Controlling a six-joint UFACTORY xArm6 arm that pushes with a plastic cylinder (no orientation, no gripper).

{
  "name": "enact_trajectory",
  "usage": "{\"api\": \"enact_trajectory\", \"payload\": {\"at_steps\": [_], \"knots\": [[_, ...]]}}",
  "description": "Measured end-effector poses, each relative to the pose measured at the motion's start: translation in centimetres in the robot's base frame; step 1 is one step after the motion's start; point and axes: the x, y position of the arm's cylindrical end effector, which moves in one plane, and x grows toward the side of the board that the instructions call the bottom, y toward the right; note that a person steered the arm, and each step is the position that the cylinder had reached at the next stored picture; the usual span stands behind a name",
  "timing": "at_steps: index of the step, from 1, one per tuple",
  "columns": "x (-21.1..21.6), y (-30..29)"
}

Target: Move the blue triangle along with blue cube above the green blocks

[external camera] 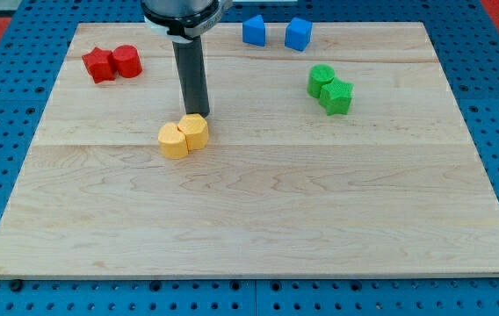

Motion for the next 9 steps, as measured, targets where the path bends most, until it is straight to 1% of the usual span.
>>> {"api": "enact_trajectory", "payload": {"at_steps": [1,2,3,5,7,8,9], "knots": [[-2.3,0.3],[-5.7,-1.3],[-11.4,-1.4],[-19.8,-1.5],[-19.8,-1.0],[-19.7,0.9],[-19.7,4.2]]}}
